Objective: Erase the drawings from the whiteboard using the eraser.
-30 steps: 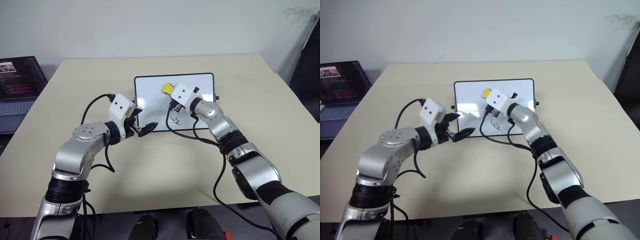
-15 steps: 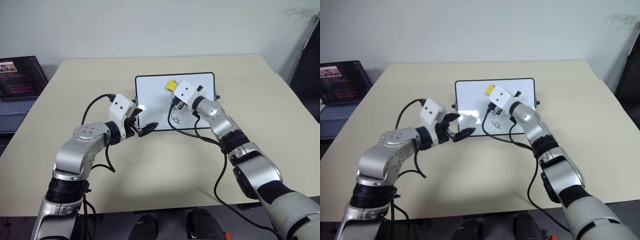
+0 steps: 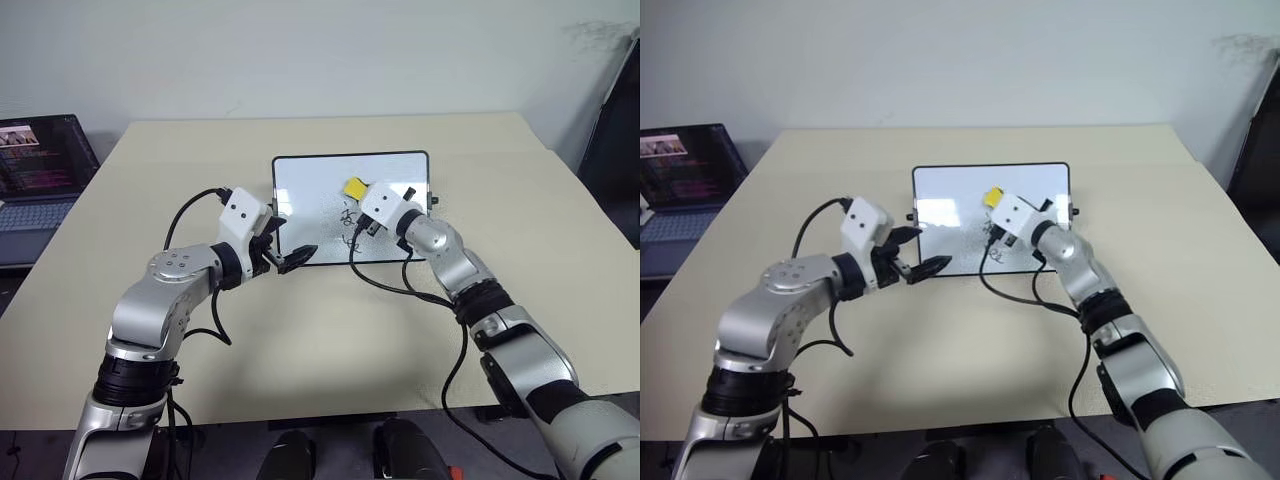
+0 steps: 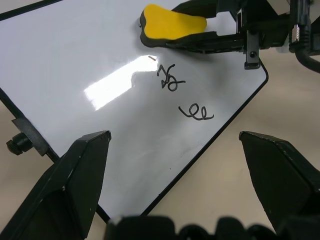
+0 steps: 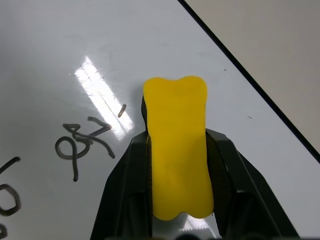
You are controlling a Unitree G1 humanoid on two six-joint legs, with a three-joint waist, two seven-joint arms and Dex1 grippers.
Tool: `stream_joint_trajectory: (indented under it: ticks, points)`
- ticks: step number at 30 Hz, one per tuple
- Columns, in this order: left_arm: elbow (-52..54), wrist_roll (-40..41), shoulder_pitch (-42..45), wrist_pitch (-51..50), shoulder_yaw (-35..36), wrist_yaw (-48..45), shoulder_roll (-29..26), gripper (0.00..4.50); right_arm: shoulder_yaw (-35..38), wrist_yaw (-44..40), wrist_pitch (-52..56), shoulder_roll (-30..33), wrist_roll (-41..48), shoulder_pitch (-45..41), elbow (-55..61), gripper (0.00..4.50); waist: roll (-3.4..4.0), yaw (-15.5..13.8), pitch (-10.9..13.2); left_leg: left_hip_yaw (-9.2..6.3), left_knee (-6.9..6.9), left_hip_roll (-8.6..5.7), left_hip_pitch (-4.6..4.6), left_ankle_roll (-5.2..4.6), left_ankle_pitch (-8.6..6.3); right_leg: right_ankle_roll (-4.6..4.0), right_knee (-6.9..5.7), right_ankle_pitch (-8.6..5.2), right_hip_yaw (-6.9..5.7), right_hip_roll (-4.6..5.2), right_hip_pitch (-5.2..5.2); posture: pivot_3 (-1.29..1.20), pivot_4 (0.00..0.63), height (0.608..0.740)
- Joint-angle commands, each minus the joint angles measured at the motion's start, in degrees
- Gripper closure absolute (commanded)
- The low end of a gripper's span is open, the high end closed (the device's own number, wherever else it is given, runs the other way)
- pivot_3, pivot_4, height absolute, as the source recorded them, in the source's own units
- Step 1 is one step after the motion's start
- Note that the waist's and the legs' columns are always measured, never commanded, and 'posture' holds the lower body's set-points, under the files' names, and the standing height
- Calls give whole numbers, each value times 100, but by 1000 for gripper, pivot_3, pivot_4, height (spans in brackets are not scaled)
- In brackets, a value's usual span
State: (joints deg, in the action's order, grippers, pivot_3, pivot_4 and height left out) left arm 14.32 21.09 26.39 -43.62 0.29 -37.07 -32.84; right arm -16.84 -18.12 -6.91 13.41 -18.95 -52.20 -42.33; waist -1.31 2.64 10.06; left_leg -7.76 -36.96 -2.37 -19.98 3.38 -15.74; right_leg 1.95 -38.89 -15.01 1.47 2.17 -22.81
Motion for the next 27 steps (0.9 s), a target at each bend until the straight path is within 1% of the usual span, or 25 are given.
stream_joint_trajectory:
  ticks: [1,2,5,10,14,19,27]
  points:
    - [220,62,79,46,70,-18,-33,0,82,-119,526,155,-6,184,-237,3398,0,1,0,-2,1,1,16,0,0,8,2,-6,-2,0,19,0,150,740]
    - [217,67,80,48,66,-16,-36,0,87,-121,536,169,-12,168,-220,3398,0,0,0,-5,1,1,23,-1,0,23,4,-15,-4,-1,29,0,150,740]
    - [212,75,82,50,59,-8,-31,0,150,-62,577,196,20,114,-106,3398,0,-4,1,-16,0,0,28,-1,0,26,13,-16,-13,-1,45,0,150,740]
    - [224,83,70,43,52,1,-18,0,350,371,563,166,95,-26,-134,3399,1,-19,2,-20,1,0,26,0,0,25,18,-15,-15,0,45,0,150,740]
    - [236,88,60,37,52,9,-15,0,382,555,524,191,47,-109,-231,3399,1,-46,3,-22,0,0,25,0,0,25,20,-15,-16,1,45,0,150,740]
    - [254,92,42,31,51,16,-16,0,330,589,481,209,20,-151,-266,3399,1,-54,3,-23,3,0,21,0,0,25,29,-15,-18,1,45,0,150,740]
    - [262,97,36,34,43,14,-14,0,233,520,453,94,-46,-321,76,3399,3,-55,13,-23,11,1,17,0,-1,25,36,-15,-19,1,41,0,150,740]
